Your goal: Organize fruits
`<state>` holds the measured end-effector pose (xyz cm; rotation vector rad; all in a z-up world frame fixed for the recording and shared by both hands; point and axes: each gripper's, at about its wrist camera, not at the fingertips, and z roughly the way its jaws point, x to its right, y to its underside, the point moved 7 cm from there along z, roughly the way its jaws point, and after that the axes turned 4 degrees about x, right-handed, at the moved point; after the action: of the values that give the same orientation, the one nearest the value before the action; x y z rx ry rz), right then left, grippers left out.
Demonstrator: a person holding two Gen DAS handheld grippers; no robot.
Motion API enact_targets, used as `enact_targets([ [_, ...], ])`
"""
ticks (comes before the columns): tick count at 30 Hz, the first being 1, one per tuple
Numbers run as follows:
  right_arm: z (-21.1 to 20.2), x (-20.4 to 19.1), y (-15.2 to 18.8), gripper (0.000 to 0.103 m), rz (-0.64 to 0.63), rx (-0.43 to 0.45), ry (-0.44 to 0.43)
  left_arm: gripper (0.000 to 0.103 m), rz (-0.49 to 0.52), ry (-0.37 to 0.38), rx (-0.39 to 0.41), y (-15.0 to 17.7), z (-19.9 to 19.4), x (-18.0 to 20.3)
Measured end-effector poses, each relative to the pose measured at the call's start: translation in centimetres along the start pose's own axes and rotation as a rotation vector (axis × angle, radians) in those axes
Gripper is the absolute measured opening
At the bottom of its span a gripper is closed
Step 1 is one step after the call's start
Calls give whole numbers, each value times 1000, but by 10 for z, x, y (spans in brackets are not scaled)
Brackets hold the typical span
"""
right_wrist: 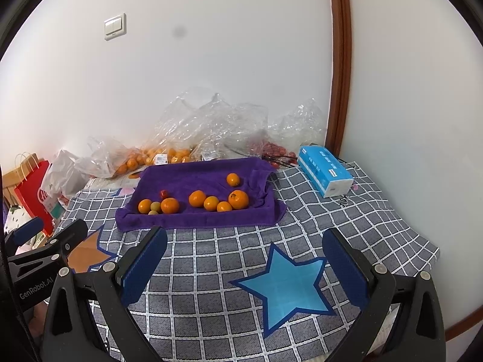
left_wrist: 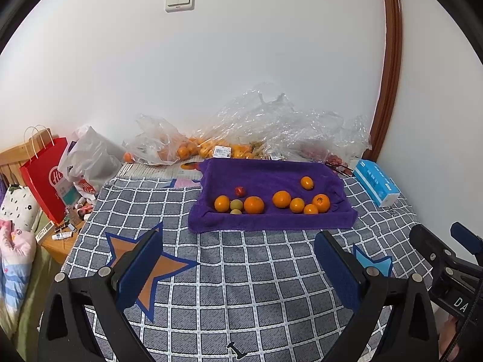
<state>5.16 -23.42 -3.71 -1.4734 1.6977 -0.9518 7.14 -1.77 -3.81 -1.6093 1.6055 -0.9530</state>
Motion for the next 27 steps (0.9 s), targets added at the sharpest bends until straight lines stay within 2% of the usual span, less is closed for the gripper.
enact_targets([
  [27,1,4,1,101,18,-2,-1,102,-3,-7,-5,0,3,-2],
])
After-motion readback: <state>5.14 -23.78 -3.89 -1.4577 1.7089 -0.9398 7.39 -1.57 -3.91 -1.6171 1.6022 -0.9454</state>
